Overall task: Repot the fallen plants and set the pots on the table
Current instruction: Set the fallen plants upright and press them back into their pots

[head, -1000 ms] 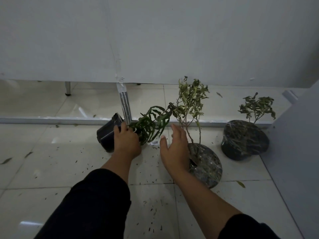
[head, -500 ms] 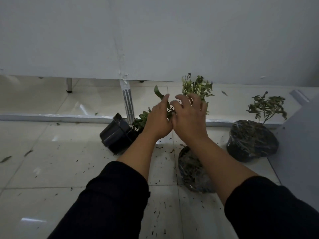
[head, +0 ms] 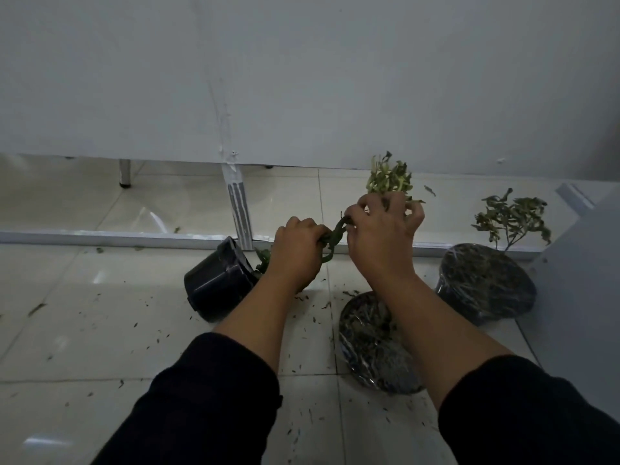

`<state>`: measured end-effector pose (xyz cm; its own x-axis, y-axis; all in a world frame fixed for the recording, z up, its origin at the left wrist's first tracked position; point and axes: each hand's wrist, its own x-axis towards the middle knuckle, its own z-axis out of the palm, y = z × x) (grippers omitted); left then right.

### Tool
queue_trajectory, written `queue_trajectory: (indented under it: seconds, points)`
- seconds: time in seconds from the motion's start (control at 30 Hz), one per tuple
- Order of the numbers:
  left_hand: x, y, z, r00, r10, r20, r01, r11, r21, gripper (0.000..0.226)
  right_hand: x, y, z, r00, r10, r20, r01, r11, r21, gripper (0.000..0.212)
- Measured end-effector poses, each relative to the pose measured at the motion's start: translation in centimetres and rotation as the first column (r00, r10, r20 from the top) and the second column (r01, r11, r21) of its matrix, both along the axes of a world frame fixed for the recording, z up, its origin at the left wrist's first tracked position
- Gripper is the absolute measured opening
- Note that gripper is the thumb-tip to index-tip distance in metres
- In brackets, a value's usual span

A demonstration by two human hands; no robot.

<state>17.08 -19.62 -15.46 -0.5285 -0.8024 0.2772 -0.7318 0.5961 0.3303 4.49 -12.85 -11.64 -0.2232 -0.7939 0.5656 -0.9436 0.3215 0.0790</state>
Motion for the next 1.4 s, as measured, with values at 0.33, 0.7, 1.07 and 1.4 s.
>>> queue_trajectory:
  seconds: [0.33,0.7,1.07,1.4]
  points:
    - [1.6,-0.1,0.9,0.998,-0.031,0.049,0.037,0.990,-0.139,0.032,0.2,0.1,0.5,0.998,-0.018,0.059,0.018,1.000,-0.004,0.015]
    - [3.0,0.4,2.4,0.996,-0.060,-0.071,0.054,0.995,-0.084,0.029,-0.1,1.0,1.4,0.998,0.061,0.003,-0.061,0.995,0.078,0.031]
    - [3.2,0.2,2.2,0.991,-0.132,-0.028,0.123,0.968,-0.217,0.023,-0.2,1.0,2.4,0.977,0.131,0.168,-0.133,0.991,0.000,0.012]
    - [4.9,0.1,2.7,0.931,0.139,-0.337,-0.127,0.990,0.056,0.037,-0.8,1.2,1.2,0.975,-0.001,0.221,0.025,0.994,-0.102,0.014]
